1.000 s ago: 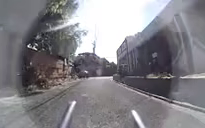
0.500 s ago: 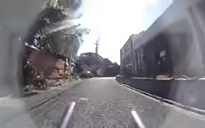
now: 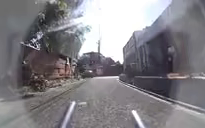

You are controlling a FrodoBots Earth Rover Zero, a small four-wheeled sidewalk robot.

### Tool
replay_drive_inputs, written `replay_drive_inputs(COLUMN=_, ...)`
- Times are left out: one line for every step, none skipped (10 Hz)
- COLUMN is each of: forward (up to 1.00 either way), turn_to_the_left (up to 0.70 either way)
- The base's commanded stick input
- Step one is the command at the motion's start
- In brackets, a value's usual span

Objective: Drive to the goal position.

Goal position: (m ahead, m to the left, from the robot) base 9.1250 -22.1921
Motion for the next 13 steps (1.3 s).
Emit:
replay_drive_inputs(forward=0.85, turn_to_the_left=-0.34)
replay_drive_inputs(forward=0.85, turn_to_the_left=-0.34)
replay_drive_inputs(forward=0.85, turn_to_the_left=-0.25)
replay_drive_inputs(forward=0.85, turn_to_the_left=-0.07)
replay_drive_inputs(forward=0.85, turn_to_the_left=0.12)
replay_drive_inputs(forward=0.85, turn_to_the_left=0.17)
replay_drive_inputs(forward=0.85, turn_to_the_left=0.10)
replay_drive_inputs(forward=0.85, turn_to_the_left=0.17)
replay_drive_inputs(forward=0.85, turn_to_the_left=0.16)
replay_drive_inputs(forward=0.85, turn_to_the_left=0.06)
replay_drive_inputs(forward=0.85, turn_to_the_left=0.01)
replay_drive_inputs(forward=0.85, turn_to_the_left=0.00)
replay_drive_inputs(forward=0.85, turn_to_the_left=0.00)
